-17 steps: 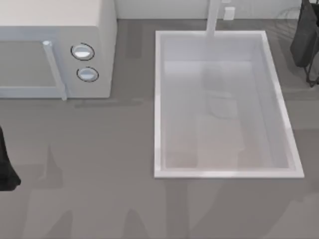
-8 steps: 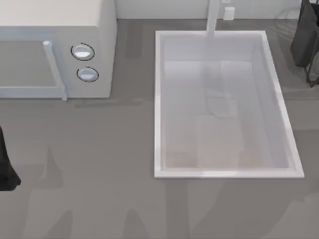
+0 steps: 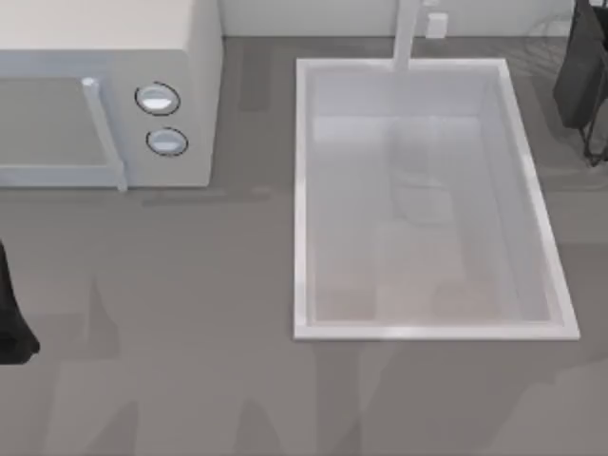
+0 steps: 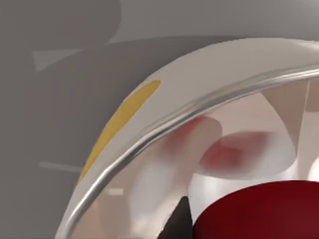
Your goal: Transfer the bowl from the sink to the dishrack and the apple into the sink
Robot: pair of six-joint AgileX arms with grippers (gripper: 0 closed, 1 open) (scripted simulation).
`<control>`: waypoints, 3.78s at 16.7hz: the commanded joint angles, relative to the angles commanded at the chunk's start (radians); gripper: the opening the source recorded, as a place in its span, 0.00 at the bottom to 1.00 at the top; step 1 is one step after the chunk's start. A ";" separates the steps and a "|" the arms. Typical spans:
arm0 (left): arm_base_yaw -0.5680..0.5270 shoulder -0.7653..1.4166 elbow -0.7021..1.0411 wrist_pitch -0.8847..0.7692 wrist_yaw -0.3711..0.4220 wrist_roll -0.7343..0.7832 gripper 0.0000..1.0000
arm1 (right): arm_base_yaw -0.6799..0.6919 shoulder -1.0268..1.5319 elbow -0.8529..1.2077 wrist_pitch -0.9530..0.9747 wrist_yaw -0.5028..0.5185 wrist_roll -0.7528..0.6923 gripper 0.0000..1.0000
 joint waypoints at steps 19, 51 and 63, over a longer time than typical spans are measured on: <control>0.000 0.000 0.000 0.000 0.000 0.000 1.00 | 0.143 -0.084 0.095 0.025 0.096 0.020 0.00; 0.000 0.000 0.000 0.000 0.000 0.000 1.00 | 0.902 -0.097 -0.487 1.870 0.662 0.212 0.00; 0.000 0.000 0.000 0.000 0.000 0.000 1.00 | 0.907 0.412 -0.577 2.485 0.663 0.204 0.00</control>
